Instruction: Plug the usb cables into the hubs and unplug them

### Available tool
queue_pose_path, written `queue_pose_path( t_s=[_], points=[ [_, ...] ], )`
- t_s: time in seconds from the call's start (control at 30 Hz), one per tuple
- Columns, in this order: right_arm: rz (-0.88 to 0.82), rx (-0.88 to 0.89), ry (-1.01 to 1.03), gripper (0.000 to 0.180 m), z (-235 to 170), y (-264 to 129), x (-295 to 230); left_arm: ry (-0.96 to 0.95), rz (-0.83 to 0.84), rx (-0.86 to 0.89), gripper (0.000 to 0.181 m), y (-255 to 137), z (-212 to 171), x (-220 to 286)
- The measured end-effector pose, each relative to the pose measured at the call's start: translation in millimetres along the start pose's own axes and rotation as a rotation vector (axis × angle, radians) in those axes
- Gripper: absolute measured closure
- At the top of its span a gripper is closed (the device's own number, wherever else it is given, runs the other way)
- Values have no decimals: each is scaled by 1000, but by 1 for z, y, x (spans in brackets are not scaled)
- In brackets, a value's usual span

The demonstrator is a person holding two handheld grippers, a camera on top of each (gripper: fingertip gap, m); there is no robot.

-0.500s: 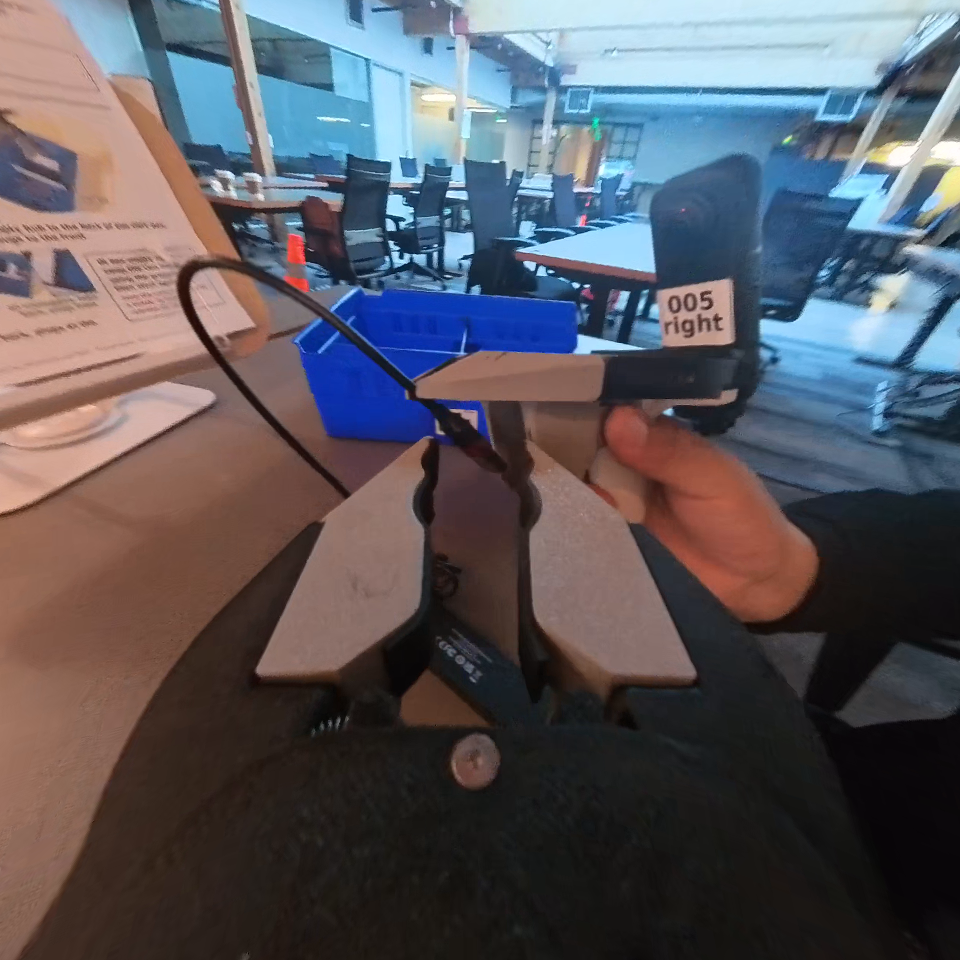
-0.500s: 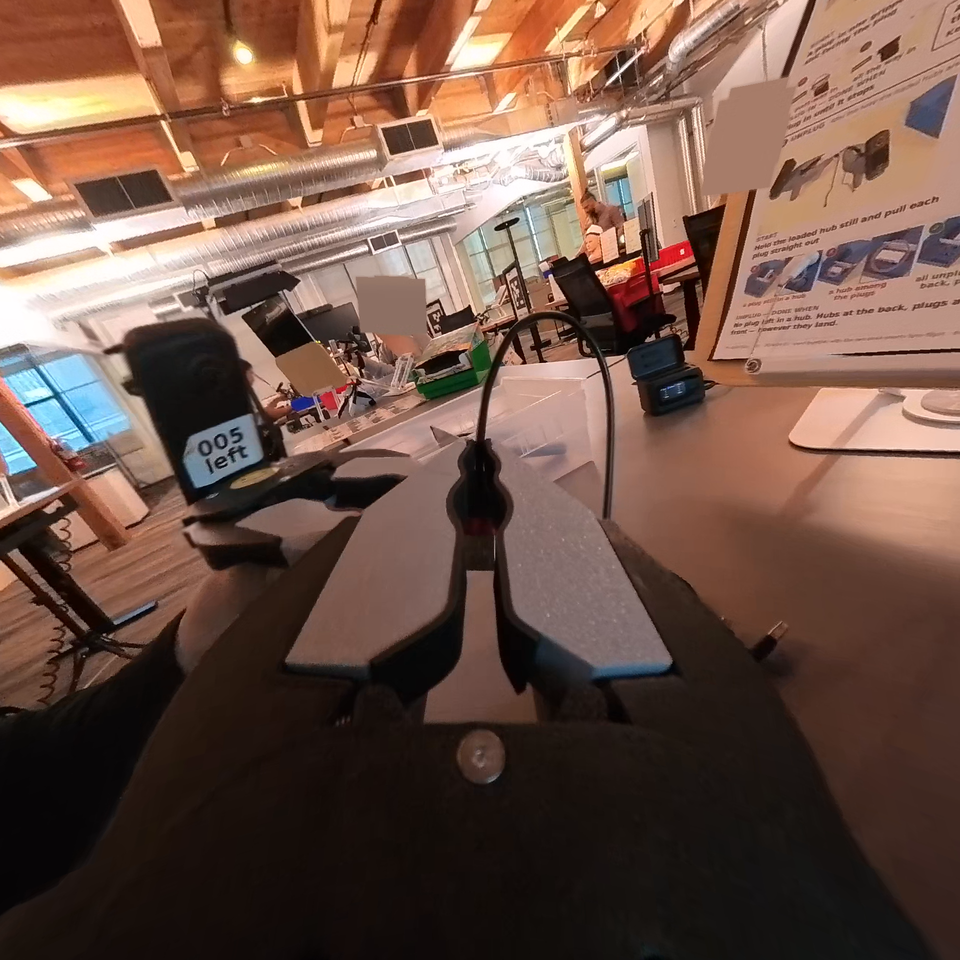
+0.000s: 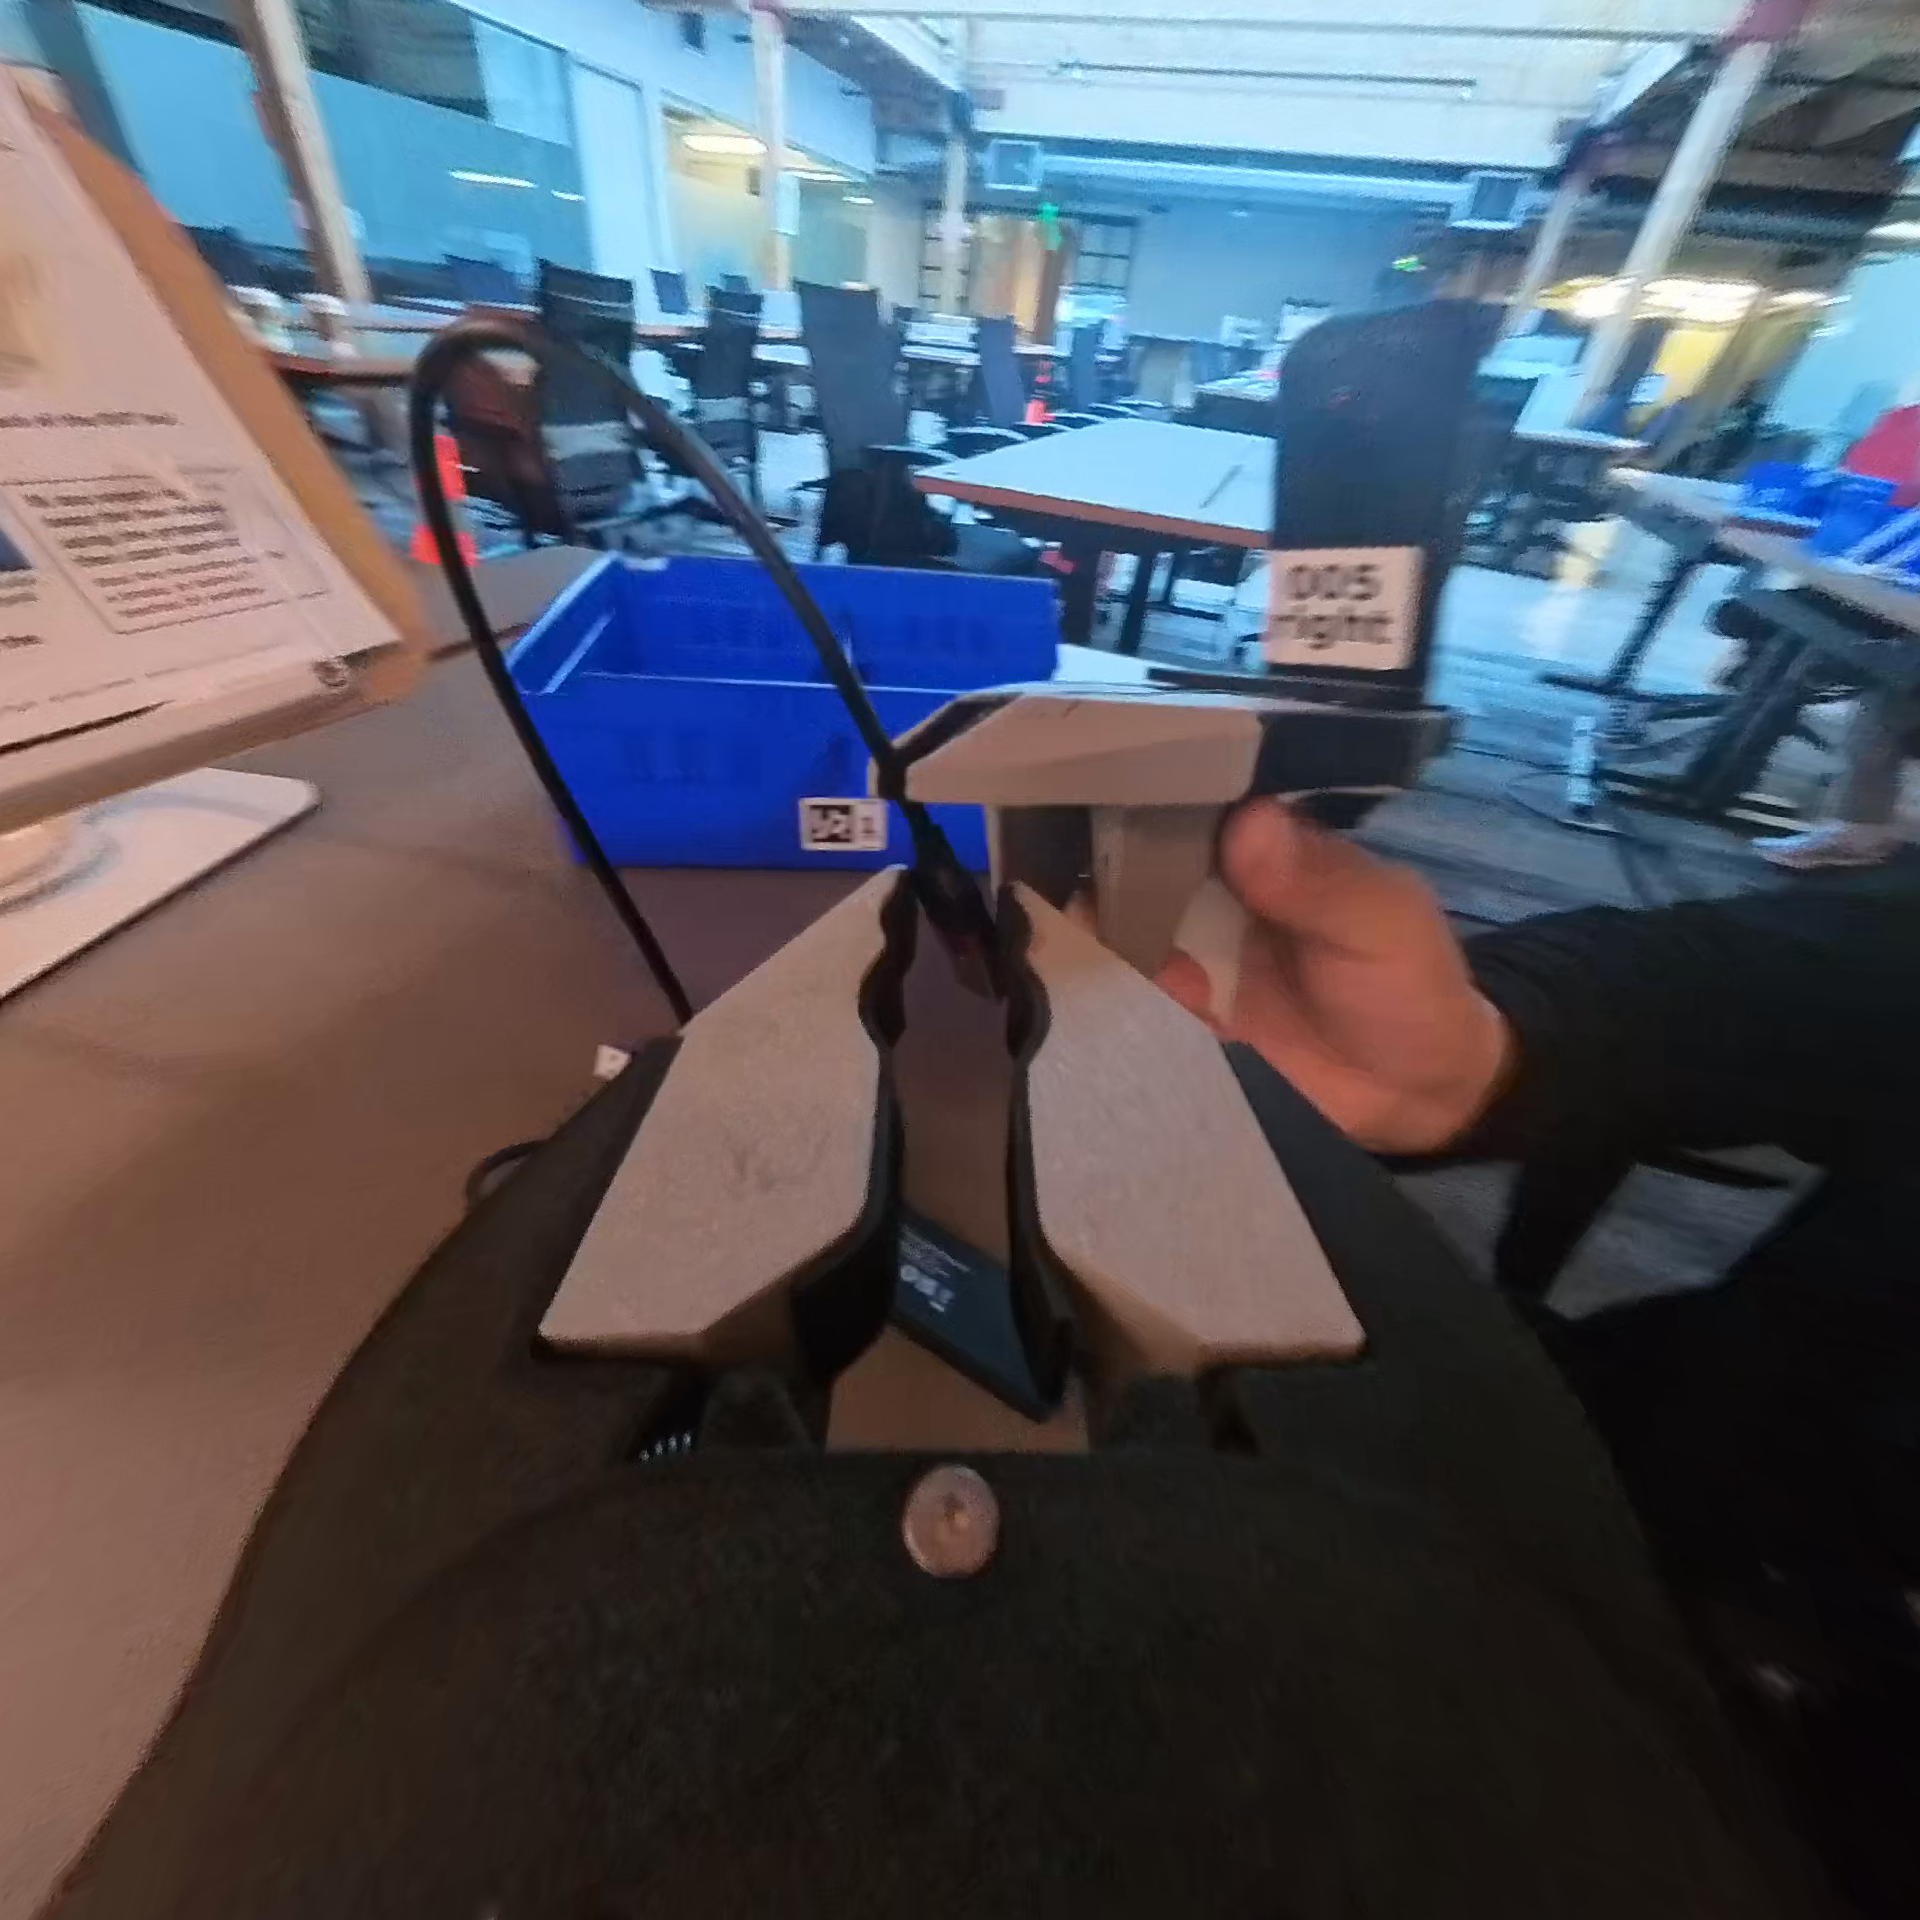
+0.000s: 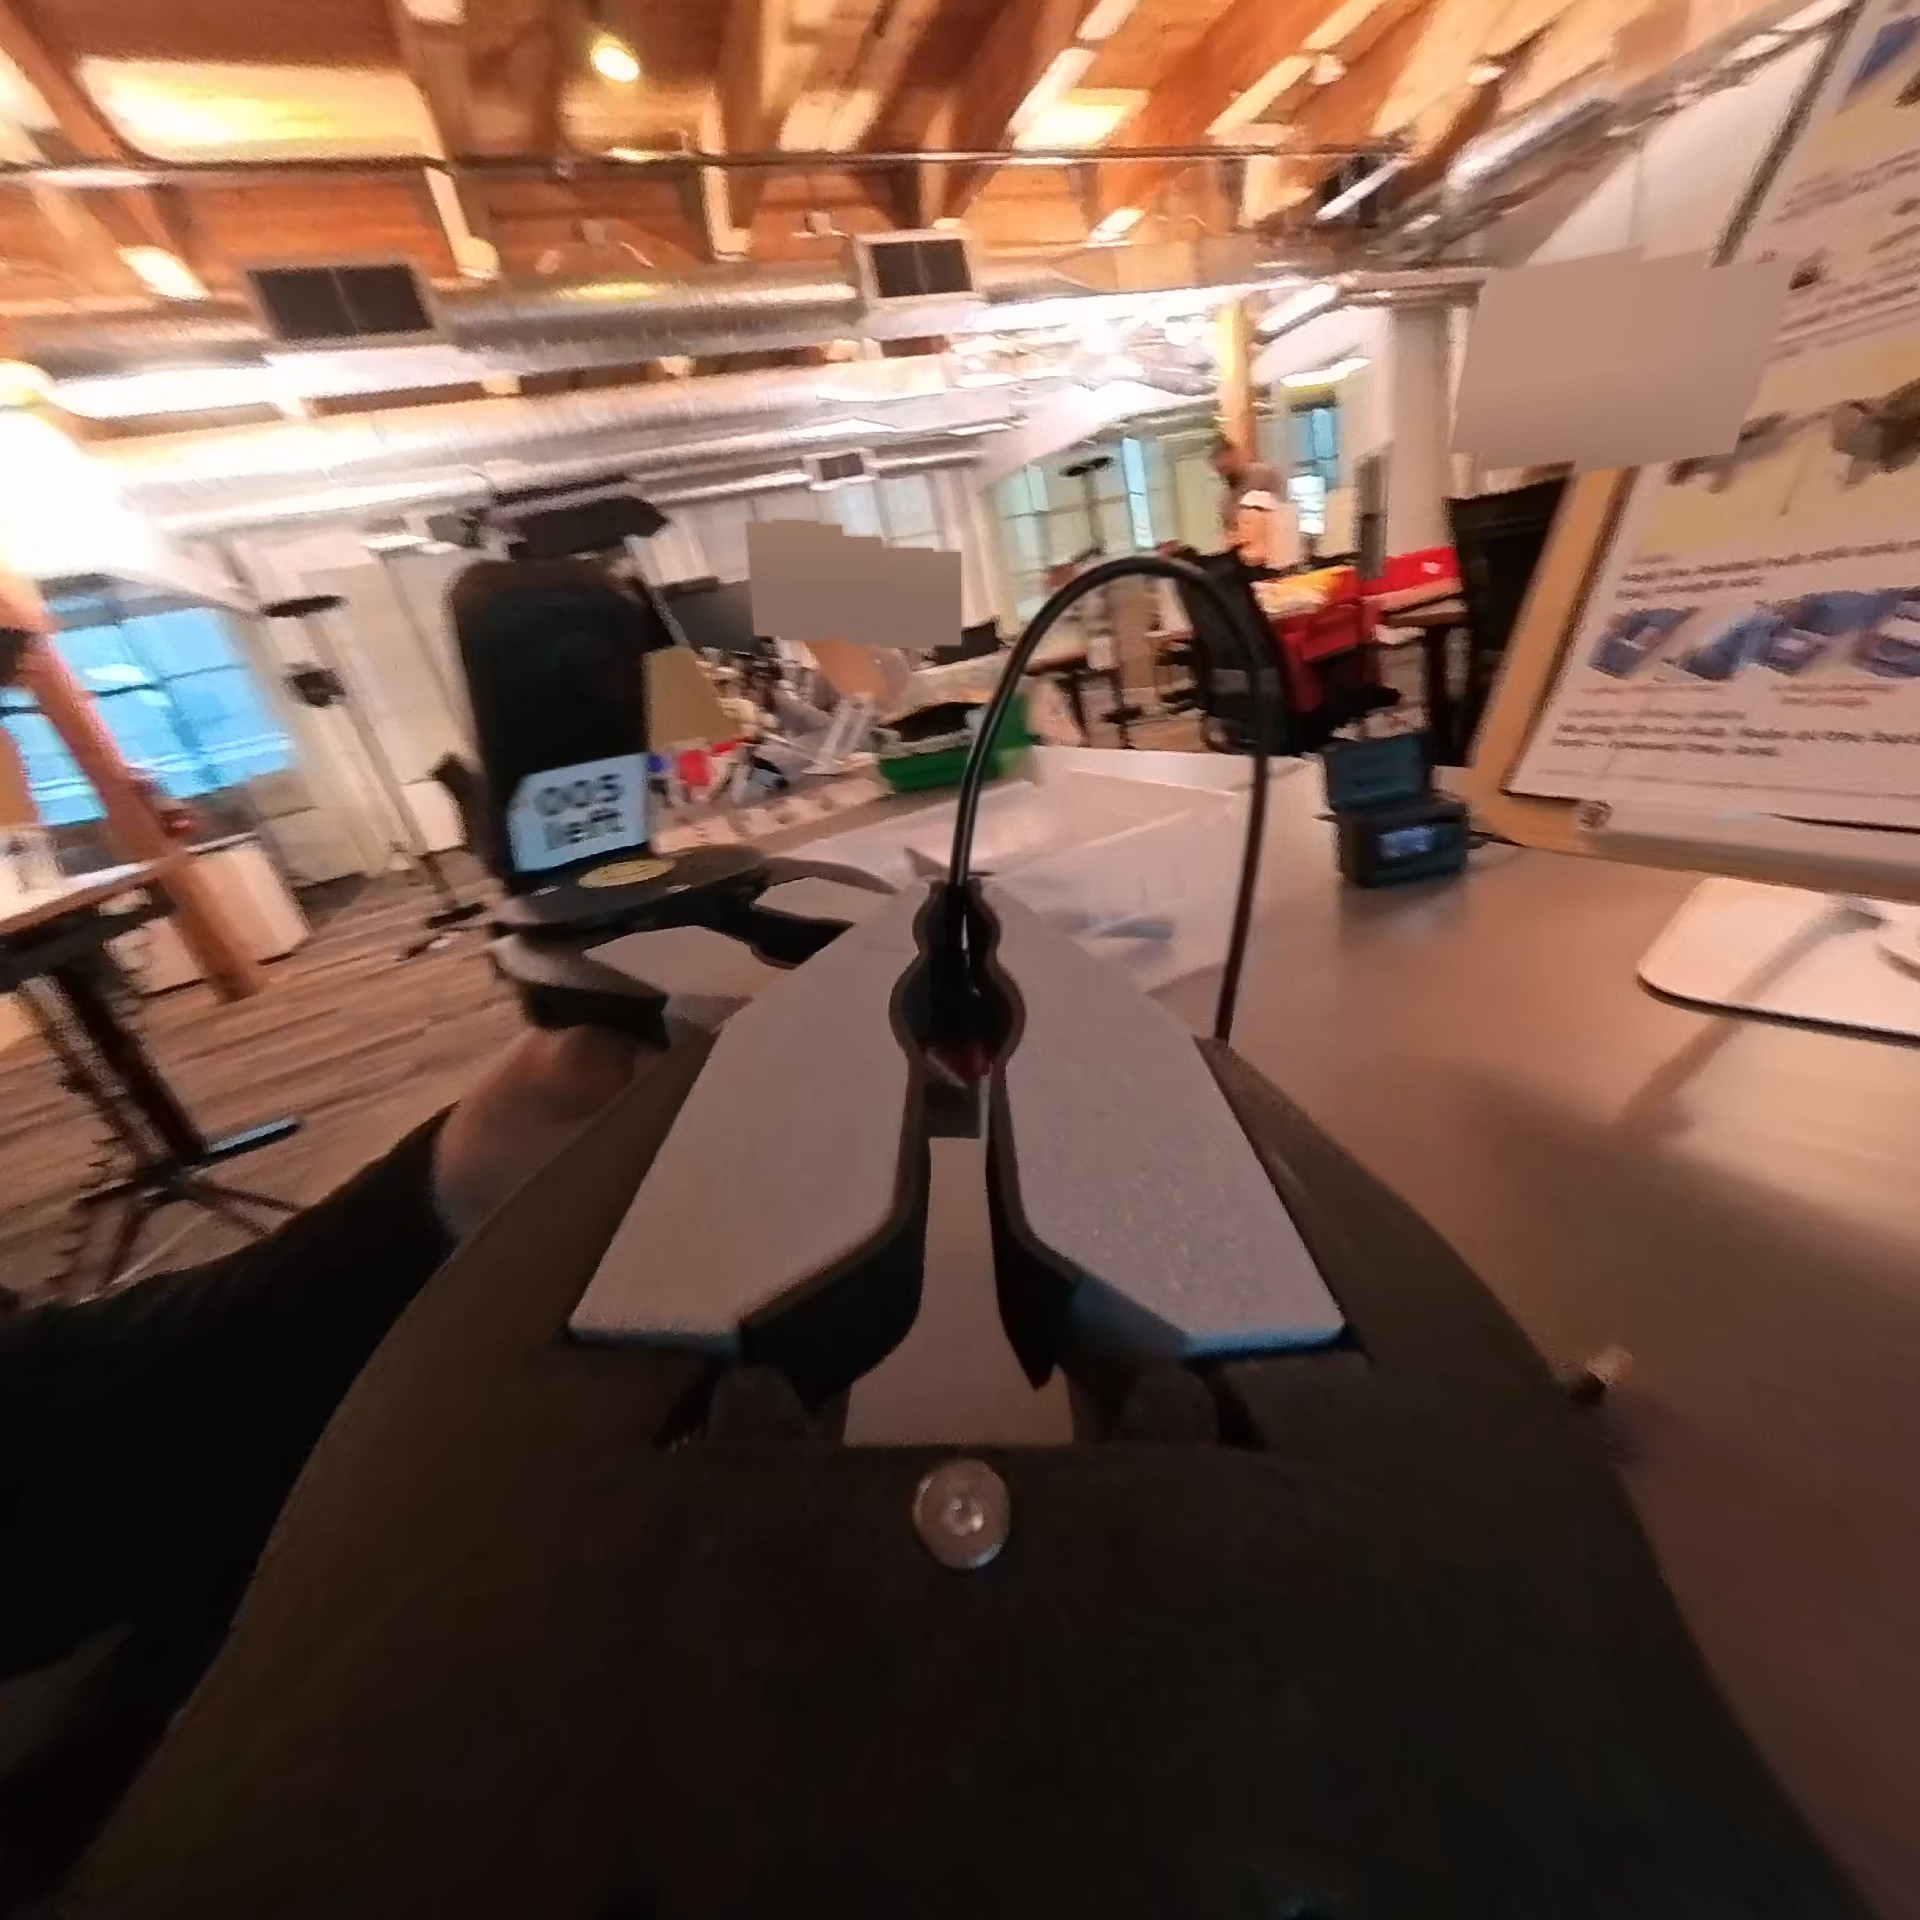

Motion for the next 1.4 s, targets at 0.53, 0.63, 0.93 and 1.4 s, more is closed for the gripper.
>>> queue_pose_path(
  t_s=[0.53, 0.63, 0.93, 1.4],
  points=[
    [787, -123, -1, 155, 15, -8, -48, -357, -910, -54, 171, -37, 4, 53],
    [881, -99, -44, 158, 15, -15, -59, -425, -1006, -64, 171, -36, 2, 59],
    [1018, -130, -28, 170, 4, -23, -71, -480, -1174, -133, 172, -35, -8, 78],
    [470, -24, 128, 178, 27, -8, 7, -6, -232, -141, 141, -22, 5, 6]
  ],
)
Point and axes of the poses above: each gripper's, where its closed fingertips meet, y out along the fingers, z out of its top, x = y × z across the jaws, the point moved 5 cm from there along -y, back along the fingers, and after that the axes turned 13 degrees about z, right-handed, at the moved point
